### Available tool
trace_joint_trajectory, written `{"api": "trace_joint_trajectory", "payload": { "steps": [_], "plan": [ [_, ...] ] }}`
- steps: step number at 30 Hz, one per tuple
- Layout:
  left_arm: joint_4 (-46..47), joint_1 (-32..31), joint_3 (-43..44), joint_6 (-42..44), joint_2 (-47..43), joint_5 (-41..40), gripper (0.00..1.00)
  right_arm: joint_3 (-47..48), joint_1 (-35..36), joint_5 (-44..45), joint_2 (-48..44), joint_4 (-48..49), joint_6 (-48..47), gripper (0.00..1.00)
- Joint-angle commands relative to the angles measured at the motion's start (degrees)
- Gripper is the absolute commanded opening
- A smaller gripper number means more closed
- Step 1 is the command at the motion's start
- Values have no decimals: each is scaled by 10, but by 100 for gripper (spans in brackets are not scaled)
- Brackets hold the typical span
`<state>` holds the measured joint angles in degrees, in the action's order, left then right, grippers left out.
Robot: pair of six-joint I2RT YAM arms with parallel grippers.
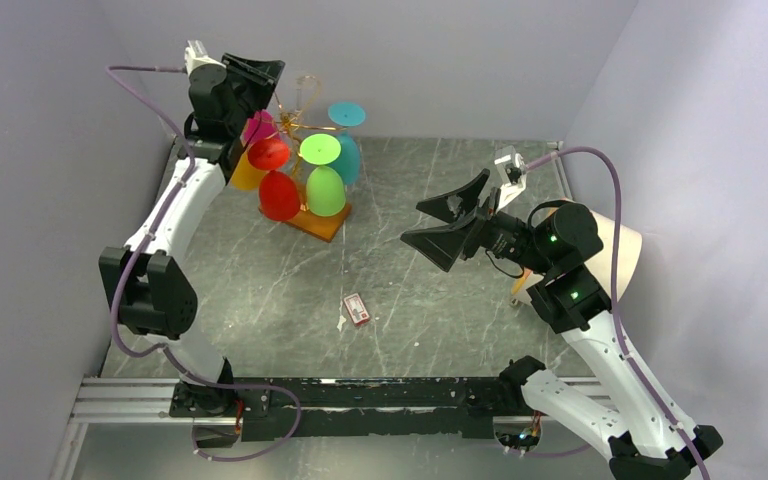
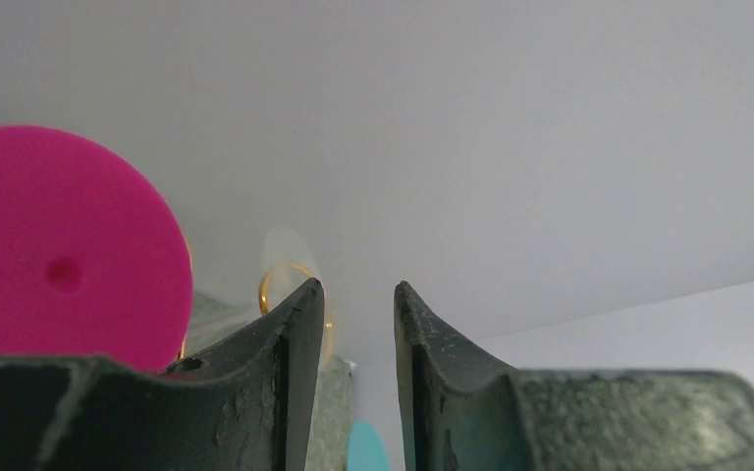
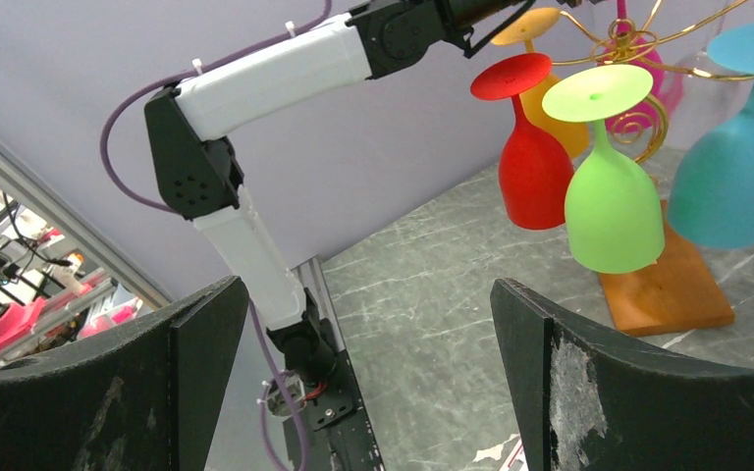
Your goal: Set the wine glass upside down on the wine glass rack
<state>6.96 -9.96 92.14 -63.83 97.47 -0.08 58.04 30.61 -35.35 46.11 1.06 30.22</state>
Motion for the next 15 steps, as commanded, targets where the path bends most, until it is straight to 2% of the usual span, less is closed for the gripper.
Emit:
{"api": "trace_joint_trajectory", "payload": {
  "steps": [1, 9, 15],
  "plan": [
    [15, 1, -2, 28, -44, -37, 38, -3, 1, -4, -7, 20, 7, 100],
    [10, 0, -16, 53, -62, -55, 37, -3, 2, -3, -11, 17, 7, 100],
    [12, -7, -20, 119, -88, -59, 42, -3, 2, 7, -13, 2, -7, 100]
  ]
}}
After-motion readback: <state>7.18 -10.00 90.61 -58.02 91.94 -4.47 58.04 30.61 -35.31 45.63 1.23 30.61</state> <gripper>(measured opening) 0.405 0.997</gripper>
